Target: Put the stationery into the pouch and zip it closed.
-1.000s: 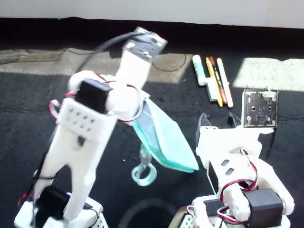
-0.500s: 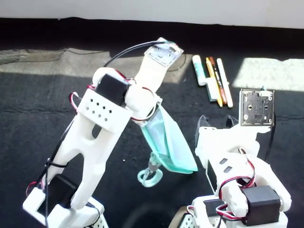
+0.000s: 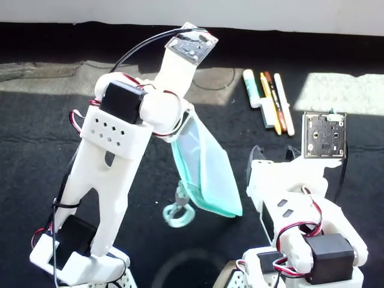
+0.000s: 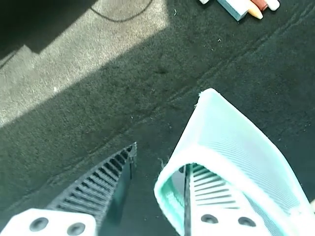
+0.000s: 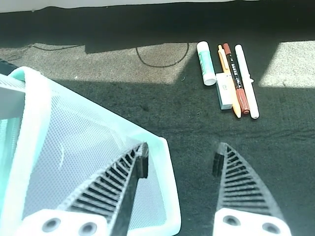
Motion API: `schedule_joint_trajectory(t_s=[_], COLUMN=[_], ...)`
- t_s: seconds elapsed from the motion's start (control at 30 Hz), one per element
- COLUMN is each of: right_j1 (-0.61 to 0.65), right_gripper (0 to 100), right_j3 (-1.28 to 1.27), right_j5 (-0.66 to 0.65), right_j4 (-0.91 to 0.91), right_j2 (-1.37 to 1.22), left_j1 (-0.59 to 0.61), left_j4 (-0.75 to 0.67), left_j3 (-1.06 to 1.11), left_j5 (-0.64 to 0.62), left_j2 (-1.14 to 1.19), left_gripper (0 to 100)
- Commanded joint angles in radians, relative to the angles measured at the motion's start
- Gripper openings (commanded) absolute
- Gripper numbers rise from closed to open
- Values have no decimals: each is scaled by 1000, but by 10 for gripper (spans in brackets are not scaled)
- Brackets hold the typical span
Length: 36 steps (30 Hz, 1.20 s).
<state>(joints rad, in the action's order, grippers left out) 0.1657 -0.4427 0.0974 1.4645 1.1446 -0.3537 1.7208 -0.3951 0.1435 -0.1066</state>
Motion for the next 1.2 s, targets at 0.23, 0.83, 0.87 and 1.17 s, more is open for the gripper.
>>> schedule_joint_trajectory(t_s=[0.23,0.83,0.87,1.17], right_j1=[-5,-5,-5,-5], right_gripper=[217,217,217,217], right_j3=[2,1,1,1], right_j5=[6,8,8,6], right_j4=[4,-4,-5,-93], right_j2=[-10,-10,-10,-12], left_j1=[5,205,225,242], left_j4=[-68,-31,-21,35], left_j3=[-39,-28,-21,102], left_j5=[55,-245,-276,-253], left_j2=[-8,-13,-12,-19], left_gripper=[167,11,11,10])
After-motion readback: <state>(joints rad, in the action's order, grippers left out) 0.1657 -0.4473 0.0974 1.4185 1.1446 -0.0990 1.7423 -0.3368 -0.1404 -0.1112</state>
